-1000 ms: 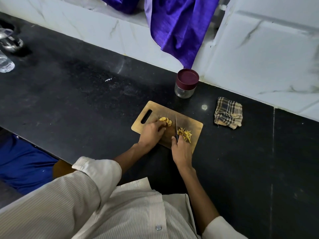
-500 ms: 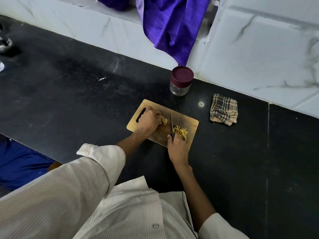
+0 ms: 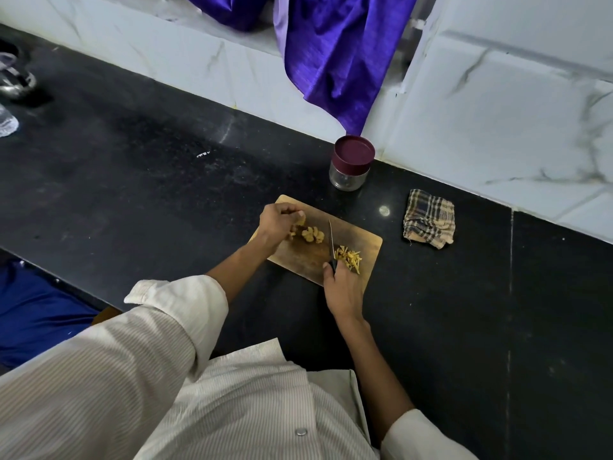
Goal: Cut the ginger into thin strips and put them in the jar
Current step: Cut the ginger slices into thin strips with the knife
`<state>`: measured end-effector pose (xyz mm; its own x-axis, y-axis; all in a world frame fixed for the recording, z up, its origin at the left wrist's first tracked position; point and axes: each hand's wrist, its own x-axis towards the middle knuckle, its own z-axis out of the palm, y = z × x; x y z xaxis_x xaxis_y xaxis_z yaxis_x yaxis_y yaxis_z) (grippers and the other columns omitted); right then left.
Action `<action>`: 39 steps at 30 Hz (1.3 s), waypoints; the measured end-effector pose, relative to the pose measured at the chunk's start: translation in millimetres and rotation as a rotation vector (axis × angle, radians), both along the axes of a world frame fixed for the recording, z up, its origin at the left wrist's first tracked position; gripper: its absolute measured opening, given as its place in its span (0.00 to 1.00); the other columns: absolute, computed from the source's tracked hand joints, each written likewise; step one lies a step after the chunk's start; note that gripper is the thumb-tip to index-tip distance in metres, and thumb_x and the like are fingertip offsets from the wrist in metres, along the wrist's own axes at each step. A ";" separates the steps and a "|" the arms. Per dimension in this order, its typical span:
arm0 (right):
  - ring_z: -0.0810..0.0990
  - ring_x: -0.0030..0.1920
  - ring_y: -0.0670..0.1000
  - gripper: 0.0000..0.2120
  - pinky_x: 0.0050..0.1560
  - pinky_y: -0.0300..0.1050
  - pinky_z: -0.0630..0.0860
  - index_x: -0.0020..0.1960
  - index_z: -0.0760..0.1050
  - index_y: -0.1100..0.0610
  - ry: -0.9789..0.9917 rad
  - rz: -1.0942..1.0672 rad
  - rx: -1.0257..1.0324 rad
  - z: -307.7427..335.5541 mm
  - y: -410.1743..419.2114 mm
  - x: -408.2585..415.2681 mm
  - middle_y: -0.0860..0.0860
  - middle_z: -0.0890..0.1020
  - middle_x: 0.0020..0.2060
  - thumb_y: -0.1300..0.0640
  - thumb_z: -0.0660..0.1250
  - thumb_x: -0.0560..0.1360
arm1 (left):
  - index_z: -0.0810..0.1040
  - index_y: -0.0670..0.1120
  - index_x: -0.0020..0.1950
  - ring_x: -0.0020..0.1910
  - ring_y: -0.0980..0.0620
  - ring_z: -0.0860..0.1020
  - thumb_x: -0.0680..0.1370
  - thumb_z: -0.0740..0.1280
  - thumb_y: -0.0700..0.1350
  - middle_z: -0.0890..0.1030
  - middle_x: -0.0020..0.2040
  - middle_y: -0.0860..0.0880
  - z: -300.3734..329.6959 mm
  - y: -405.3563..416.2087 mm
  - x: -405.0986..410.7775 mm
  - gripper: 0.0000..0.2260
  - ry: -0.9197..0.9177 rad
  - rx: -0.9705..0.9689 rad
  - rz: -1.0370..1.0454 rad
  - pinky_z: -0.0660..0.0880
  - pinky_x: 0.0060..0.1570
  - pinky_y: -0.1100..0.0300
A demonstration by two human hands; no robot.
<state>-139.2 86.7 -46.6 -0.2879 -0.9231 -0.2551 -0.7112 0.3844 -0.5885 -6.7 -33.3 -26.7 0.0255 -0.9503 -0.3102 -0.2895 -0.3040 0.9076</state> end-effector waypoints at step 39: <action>0.78 0.29 0.49 0.13 0.22 0.39 0.71 0.58 0.71 0.56 -0.204 -0.029 0.170 2.9 43.6 -2.3 0.56 0.80 0.42 0.48 0.56 0.84 | 0.78 0.47 0.63 0.55 0.50 0.77 0.78 0.67 0.44 0.75 0.62 0.48 -43.4 67.4 -12.6 0.14 -0.361 -0.284 -0.271 0.75 0.55 0.53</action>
